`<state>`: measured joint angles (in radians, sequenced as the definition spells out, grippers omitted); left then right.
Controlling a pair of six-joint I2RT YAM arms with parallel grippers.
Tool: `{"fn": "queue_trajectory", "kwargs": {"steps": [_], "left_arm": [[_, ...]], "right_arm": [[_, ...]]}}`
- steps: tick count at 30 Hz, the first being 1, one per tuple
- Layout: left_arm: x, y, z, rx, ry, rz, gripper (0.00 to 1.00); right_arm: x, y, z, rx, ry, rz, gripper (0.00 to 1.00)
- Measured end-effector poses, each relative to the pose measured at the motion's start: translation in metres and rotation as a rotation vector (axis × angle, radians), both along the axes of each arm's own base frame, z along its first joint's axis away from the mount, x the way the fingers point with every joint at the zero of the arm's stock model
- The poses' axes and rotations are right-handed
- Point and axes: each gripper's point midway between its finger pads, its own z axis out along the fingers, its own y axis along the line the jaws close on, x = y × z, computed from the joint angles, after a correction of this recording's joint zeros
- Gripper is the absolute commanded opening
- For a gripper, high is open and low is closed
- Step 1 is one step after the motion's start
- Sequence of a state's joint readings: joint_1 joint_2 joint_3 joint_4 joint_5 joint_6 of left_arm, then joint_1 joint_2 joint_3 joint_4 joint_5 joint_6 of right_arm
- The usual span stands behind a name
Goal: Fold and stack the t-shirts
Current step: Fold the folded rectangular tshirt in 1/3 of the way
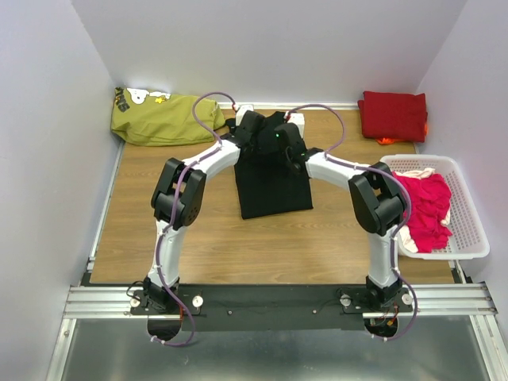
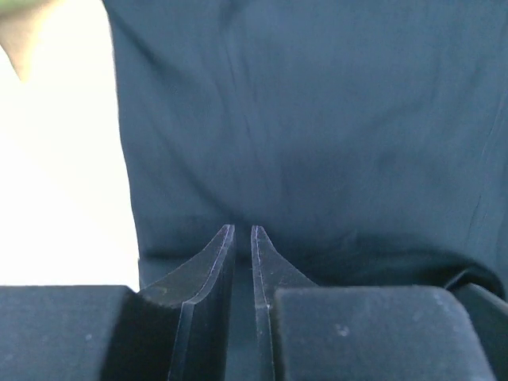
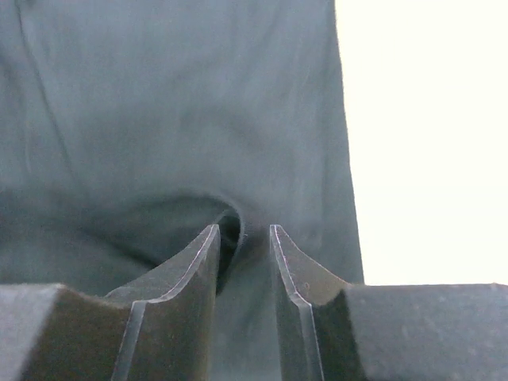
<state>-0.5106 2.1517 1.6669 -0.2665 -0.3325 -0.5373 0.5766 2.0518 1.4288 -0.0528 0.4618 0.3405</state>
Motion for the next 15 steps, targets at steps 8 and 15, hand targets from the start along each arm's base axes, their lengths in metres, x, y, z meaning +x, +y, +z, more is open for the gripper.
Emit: {"fn": "queue_trajectory", "kwargs": {"steps": [8, 15], "left_arm": [[0.033, 0.017, 0.026, 0.03, -0.105, 0.08, 0.23], [0.018, 0.037, 0.018, 0.087, -0.088, 0.108, 0.28]], "right_arm": [[0.043, -0.034, 0.039, -0.018, -0.113, -0.134, 0.44], [0.033, -0.06, 0.035, -0.055, -0.101, -0.177, 0.52]]}}
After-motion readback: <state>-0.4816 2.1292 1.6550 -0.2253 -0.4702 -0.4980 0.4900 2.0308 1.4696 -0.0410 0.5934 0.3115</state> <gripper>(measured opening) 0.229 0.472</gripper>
